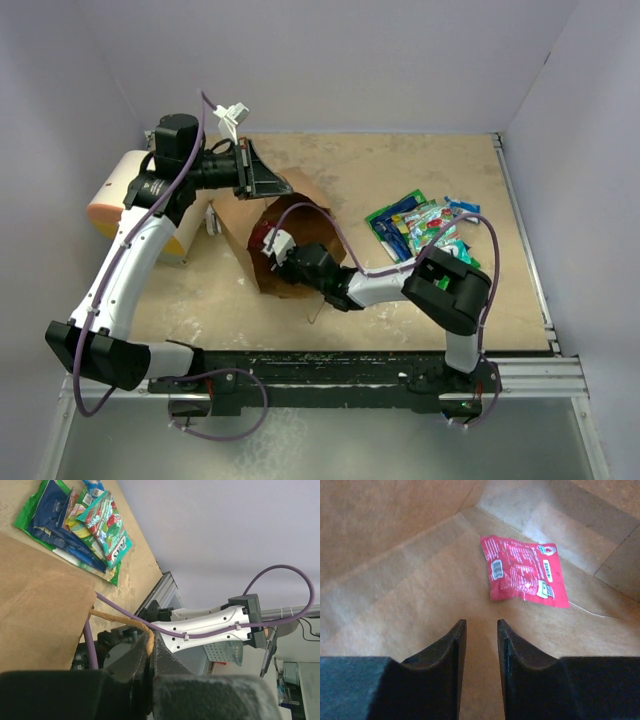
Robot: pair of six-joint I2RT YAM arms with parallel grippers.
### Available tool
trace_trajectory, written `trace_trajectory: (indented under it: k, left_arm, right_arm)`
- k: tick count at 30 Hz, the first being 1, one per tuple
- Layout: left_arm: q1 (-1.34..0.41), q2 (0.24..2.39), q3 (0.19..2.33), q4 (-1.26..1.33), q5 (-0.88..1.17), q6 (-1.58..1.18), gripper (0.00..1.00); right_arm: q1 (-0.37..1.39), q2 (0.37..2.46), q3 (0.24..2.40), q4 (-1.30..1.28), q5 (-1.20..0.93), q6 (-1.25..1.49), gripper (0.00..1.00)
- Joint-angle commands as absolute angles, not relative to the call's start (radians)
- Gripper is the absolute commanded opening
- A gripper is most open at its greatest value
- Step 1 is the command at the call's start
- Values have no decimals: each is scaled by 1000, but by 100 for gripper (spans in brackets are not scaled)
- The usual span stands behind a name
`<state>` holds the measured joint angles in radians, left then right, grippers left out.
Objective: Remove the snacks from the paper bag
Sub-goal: Take out the snack from the paper bag.
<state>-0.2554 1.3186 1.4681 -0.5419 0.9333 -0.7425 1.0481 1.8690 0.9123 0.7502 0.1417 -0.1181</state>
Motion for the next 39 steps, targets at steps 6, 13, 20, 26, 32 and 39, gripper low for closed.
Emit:
trace_trajectory:
  k: [6,13,20,26,32,39]
  left_arm:
    - [-251,1300,1474,-470,1005,-780,0]
    - [-265,1299,1482,-470,1031,-790,0]
    - [-279,1298,1483,-497,1040,-778,0]
    - [-280,1295,1488,-517,1042,-765,0]
    - [-281,1282,1472,-548,1013,-747,0]
    - [-278,1266,1475,-635,954,-693,0]
  right_arm:
    - [1048,1964,997,926,197,14,51]
    - [1023,2049,1088,957,187,11,65]
    - [1017,2117,1162,973,151,19,81]
    - [1016,2187,1208,943,148,40,99]
    - [1009,2218,1188,877,174,89,100]
    - [989,2239,1164,803,133,142,65]
